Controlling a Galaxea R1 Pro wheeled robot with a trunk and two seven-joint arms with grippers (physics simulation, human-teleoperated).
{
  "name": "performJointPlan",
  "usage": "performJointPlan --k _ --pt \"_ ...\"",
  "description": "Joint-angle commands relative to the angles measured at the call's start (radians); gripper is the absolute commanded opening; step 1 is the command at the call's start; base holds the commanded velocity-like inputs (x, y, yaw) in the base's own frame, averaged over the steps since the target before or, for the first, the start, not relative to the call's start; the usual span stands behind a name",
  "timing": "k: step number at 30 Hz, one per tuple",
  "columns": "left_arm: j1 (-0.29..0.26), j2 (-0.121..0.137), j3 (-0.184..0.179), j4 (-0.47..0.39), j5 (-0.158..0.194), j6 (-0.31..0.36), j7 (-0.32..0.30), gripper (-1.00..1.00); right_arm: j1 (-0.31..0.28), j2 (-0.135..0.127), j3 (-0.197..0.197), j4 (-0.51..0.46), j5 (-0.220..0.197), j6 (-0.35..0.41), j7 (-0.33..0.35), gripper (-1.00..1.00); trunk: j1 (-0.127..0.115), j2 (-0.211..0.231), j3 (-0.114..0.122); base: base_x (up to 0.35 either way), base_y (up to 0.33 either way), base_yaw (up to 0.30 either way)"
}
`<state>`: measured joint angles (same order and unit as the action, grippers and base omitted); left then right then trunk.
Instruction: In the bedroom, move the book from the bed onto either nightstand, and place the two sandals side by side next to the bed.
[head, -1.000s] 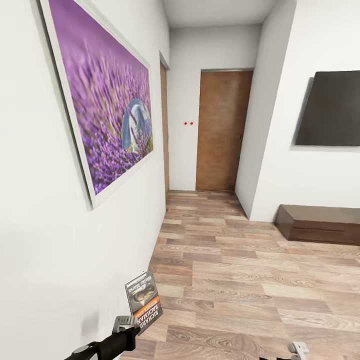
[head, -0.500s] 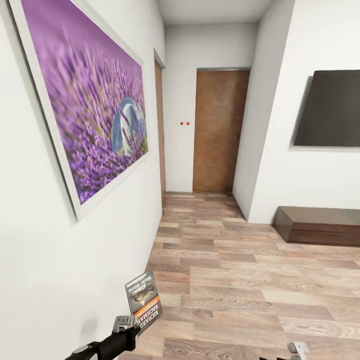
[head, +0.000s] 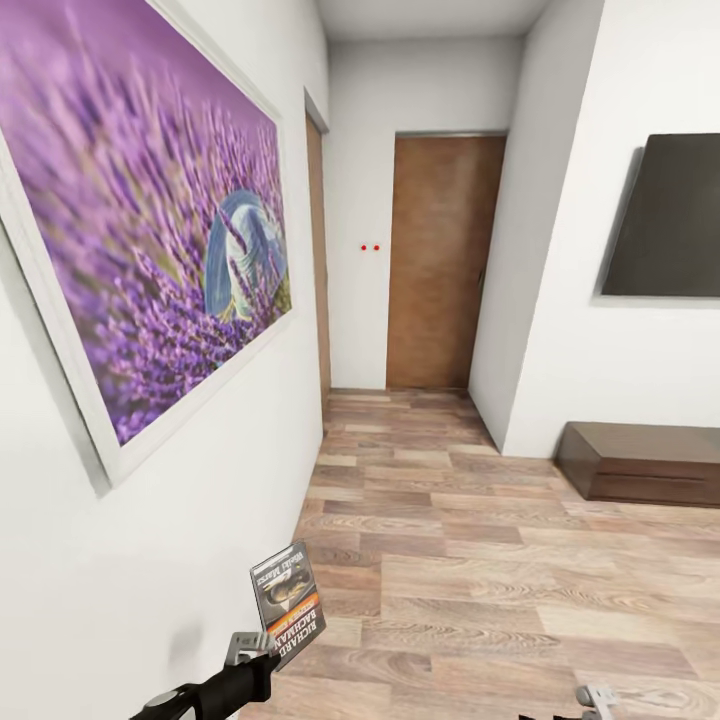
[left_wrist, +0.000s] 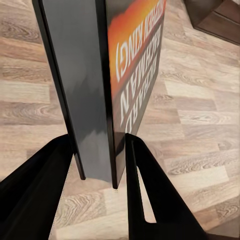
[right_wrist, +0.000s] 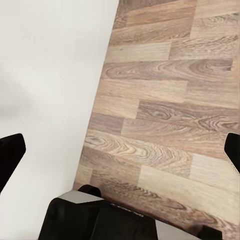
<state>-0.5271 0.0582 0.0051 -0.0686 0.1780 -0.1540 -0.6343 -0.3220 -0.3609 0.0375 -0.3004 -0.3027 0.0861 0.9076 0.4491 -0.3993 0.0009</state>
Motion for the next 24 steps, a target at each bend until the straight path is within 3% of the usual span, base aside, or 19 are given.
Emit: performJointPlan --k 1,10,24 --pt "-0.001 0.0 0.003 0.001 0.006 -0.002 -0.004 -1.0 0.0 -0.001 0.004 0.0 -0.01 0.009 0.002 1.0 0.001 -0.001 0.0 0.326 0.0 0.0" --pt "-0.001 0.0 0.003 0.001 0.006 -0.002 -0.004 -1.0 0.0 -0.001 0.003 0.0 -0.01 0.01 0.003 1.0 0.001 -0.001 0.0 0.284 -0.038 -0.025" --pt "-0.001 0.0 0.003 0.001 0.006 -0.002 -0.004 -1.0 0.0 -0.001 0.003 0.0 -0.01 0.009 0.003 1.0 0.001 -0.001 0.0 0.059 -0.003 -0.23"
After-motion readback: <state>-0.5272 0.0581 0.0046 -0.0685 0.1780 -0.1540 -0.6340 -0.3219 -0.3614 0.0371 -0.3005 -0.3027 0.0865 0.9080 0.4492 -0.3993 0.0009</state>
